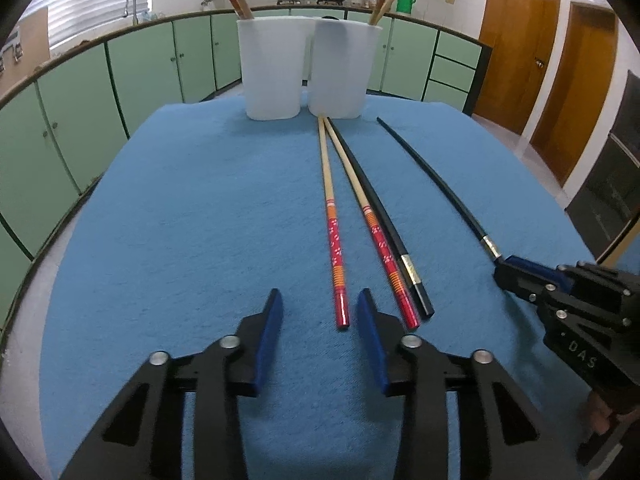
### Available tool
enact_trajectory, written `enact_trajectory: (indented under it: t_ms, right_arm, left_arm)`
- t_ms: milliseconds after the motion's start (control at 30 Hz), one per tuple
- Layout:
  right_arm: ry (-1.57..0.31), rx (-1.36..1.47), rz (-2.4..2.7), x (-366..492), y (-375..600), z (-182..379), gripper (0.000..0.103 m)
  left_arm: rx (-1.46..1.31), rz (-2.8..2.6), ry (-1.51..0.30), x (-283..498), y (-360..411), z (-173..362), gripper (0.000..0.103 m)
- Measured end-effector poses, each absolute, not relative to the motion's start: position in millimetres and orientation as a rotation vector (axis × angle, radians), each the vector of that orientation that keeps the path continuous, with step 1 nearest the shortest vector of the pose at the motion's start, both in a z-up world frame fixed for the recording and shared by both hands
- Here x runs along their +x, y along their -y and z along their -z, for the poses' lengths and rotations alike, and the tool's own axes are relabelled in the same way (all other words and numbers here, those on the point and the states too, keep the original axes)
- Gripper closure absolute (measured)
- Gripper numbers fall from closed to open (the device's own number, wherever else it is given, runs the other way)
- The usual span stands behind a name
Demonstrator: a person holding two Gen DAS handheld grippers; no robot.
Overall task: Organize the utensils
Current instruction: 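Grasp a red-patterned chopstick with the left tool while the right tool holds the black chopstick, then lift both chopsticks up over the white holder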
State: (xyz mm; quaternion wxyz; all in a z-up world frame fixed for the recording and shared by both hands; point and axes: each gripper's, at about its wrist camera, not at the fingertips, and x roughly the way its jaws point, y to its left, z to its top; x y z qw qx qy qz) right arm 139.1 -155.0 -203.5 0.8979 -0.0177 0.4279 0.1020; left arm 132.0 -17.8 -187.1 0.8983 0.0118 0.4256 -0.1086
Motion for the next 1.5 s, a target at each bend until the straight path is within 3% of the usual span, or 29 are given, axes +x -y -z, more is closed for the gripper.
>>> enact_trajectory:
  t_ms: [33,100,600,1500]
  right_arm:
    - [-0.887,-0.032,-0.212,140,155,204,0.096]
    - [-0.885,-0.026,-0.214,140,157,204,0.096]
    - [-0.827,-0.03,-0.19,128,161,183,0.097]
    - [-0.575,-0.009,-0.251,151,174,40,0.097]
  left_arm:
    - [0.025,0.23,-0.881,132,19,187,0.078]
    - [0.038,0.239,-0.877,131,22,187,0.097]
    - [0.025,0.249,-0.821,117,15,153,0.097]
    - [0.041,0.263,-0.515,125,-4,11,0.098]
